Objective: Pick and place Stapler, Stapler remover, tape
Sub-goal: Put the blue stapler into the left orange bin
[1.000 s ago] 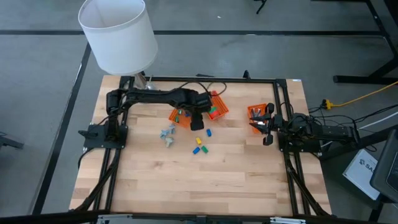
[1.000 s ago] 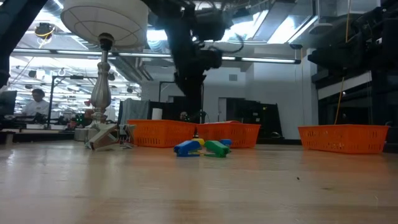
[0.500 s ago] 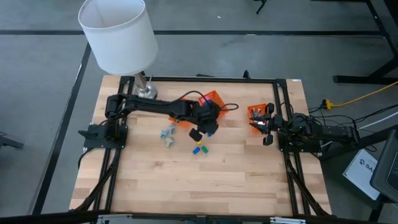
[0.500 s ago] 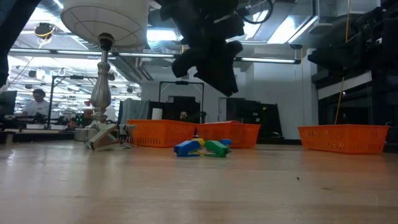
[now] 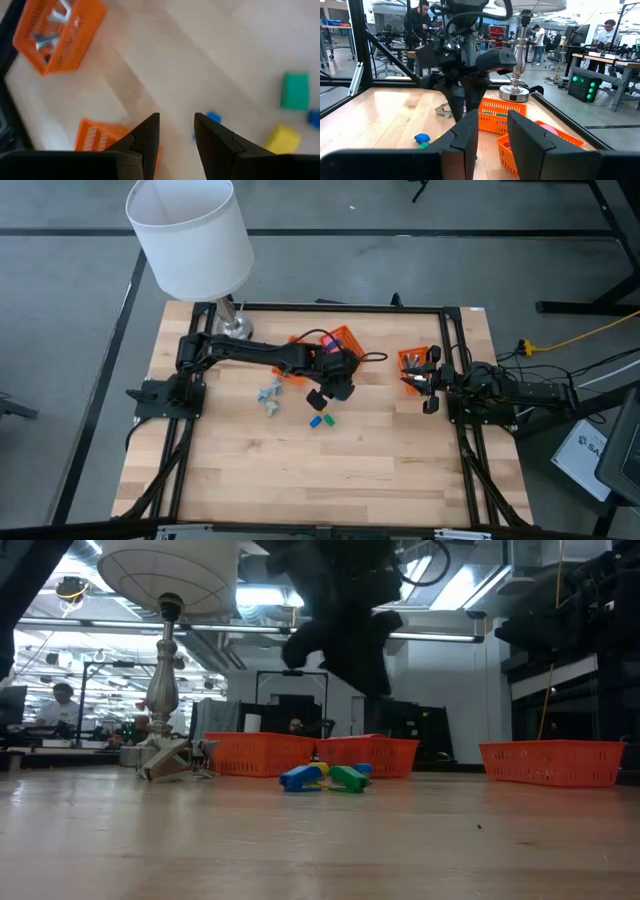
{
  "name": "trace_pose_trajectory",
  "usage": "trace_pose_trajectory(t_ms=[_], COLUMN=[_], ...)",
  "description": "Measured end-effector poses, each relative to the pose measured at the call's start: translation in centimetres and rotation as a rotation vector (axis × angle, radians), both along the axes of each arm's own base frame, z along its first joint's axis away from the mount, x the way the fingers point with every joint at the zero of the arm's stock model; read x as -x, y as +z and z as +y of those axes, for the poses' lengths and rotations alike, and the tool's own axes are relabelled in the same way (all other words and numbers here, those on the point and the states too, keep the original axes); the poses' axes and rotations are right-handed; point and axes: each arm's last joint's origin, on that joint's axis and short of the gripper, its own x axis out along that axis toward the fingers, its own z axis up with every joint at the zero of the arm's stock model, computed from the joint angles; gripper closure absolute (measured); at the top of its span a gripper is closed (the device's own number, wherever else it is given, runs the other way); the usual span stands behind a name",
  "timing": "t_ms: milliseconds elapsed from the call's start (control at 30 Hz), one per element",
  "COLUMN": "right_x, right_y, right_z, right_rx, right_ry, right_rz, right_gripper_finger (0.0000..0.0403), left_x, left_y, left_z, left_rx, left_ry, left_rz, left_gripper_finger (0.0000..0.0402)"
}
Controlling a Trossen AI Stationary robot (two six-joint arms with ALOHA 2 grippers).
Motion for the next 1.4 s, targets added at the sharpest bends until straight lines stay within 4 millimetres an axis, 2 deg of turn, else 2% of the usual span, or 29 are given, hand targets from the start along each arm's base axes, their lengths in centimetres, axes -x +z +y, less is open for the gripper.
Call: trace_pose_trajectory(t_ms=[133, 333, 500, 633, 800, 1133, 1400], right_x=[0.0, 0.0, 0.0, 0.0, 0.0, 0.0, 0.0], right_y=[0.0, 0.0, 0.0, 0.0, 0.0, 0.0, 0.0], right_z=[0.0, 0.0, 0.0, 0.0, 0.0, 0.0, 0.0], right_rx=[0.0, 0.0, 0.0, 0.0, 0.0, 0.0, 0.0], right_ry=[0.0, 0.0, 0.001, 0.001, 0.001, 0.0, 0.0], right_rz=[0.0, 0.002, 0.002, 0.002, 0.002, 0.002, 0.002], right_gripper_finger=[0.0295, 0.0295, 0.0295, 0.0295, 0.0295, 0.0295, 0.0295], left_x=[-0.7, -1.4, -2.0, -2.7, -3.1, -2.2, -1.6], left_y=[1.2, 1.9, 0.2, -1.4, -3.3, -3.9, -5.5], left_z=[-0.1, -0.2, -0.1, -0.1, -0.6, -0.5, 0.0], left_rx=[0.111, 0.117, 0.12, 0.079, 0.033, 0.104, 0.023], left_ry=[-0.017, -0.048, -0.027, -0.05, -0.061, 0.053, -0.015], left_rz=[-0.01, -0.035, -0.011, 0.001, 0.053, 0.16, 0.197], left_gripper_finger=[0.0285, 0.0303, 0.032, 0.0319, 0.0289, 0.0197, 0.0179])
